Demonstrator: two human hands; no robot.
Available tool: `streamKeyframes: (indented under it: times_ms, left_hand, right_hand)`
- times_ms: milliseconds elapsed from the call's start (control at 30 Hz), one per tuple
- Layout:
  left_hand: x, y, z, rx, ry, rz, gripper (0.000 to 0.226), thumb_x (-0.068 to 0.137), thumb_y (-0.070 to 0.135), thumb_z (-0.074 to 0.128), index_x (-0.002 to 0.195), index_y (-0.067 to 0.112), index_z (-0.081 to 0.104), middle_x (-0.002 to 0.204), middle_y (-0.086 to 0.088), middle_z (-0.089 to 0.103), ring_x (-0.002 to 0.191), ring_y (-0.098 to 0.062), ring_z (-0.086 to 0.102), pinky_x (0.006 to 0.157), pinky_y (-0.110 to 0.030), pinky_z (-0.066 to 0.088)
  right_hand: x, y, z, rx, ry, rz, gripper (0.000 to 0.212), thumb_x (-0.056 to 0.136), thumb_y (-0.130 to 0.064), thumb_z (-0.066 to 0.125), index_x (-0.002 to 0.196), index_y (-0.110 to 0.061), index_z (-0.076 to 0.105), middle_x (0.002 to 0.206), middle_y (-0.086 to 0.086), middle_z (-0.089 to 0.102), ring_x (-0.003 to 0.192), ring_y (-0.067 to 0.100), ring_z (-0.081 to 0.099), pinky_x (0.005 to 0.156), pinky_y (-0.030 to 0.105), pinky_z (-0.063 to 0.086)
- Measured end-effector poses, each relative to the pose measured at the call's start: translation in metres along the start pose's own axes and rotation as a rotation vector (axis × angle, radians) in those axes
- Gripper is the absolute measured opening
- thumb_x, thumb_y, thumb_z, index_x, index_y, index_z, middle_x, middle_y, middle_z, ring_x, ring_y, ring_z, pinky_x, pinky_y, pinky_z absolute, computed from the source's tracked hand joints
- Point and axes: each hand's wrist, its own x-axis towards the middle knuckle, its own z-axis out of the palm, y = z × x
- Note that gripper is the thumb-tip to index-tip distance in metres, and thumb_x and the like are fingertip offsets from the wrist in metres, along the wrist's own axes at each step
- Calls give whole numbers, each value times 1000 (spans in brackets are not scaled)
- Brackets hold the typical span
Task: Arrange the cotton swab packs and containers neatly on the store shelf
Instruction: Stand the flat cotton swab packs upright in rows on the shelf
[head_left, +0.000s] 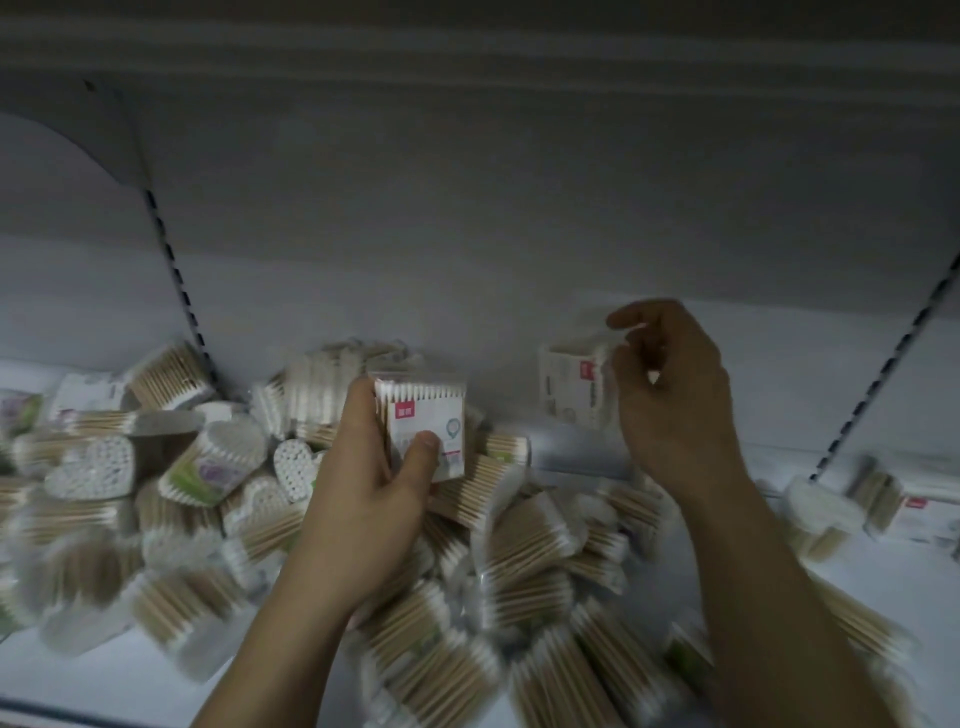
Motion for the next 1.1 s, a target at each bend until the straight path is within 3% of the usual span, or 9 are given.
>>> streamKeyframes:
  times_ms: [200,367,433,600,700,800,933,1033,1100]
  left_hand:
    - [3,18,-5,-251,-5,-138,15,106,14,51,117,20,57,103,-4,75,87,-20,76,70,-43,66]
    - [-6,26,-11,-305,-211,-174,42,86,55,66,117,27,62,105,7,77,96,-14,76,84,-47,64]
    - [-4,21,-13,-178,-212,-125,45,83,42,79,120,26,59,104,1,76,95,-17,75,85,-46,62]
    - [-7,10,-23,-155,-83,-86,29,93,15,72,116,17,55,94,1,75,84,-16,76,66,-38,63]
    - [-11,10,-30,-313,-26,-171,26,97,16,66,119,11,52,94,-10,73,75,-24,76,50,-37,59]
    - [-12,6,-34,-319,17,-190,26,98,20,64,121,13,53,99,-16,73,78,-31,75,51,-38,58]
    - [-12,-5,-37,-225,70,-138,28,98,29,63,124,22,52,102,-1,75,91,-22,75,67,-37,57]
    - [-10,-7,-41,-208,82,-119,46,98,30,61,138,32,40,99,9,75,87,-20,76,60,-34,56]
    - [-10,-5,-43,-220,83,-120,50,98,28,61,140,37,35,98,13,75,84,-19,76,60,-39,60]
  right_hand:
    - [4,-51,-12,121,-424,-134,40,99,1,49,114,-35,55,90,-5,62,75,10,64,60,19,50]
    - [-15,-71,23,162,-538,-135,34,93,-9,64,107,-39,58,87,-4,69,77,11,68,66,29,56]
    - [-22,-73,36,191,-514,-129,29,90,-10,69,103,-35,61,84,-4,70,76,13,69,66,32,57]
    - [-20,-50,42,-22,-360,-38,8,94,-24,66,98,-30,63,89,-11,66,77,-2,61,62,7,43]
    - [-21,-27,41,-367,-655,57,23,90,-44,66,109,-31,61,105,-5,68,96,13,64,84,28,52]
    - [-31,-15,50,-463,-814,130,36,84,-53,71,110,-33,59,115,-3,66,107,22,62,94,40,51]
    - [-31,-10,53,-344,-749,124,28,81,-33,80,103,-30,63,104,-8,65,98,15,64,73,22,43]
    - [-26,-9,42,-255,-536,69,28,82,-16,74,103,-31,64,97,-8,64,87,11,62,63,6,39]
    - [-24,-12,31,-80,-390,48,34,82,-4,69,107,-28,66,95,-5,67,81,9,63,64,7,43]
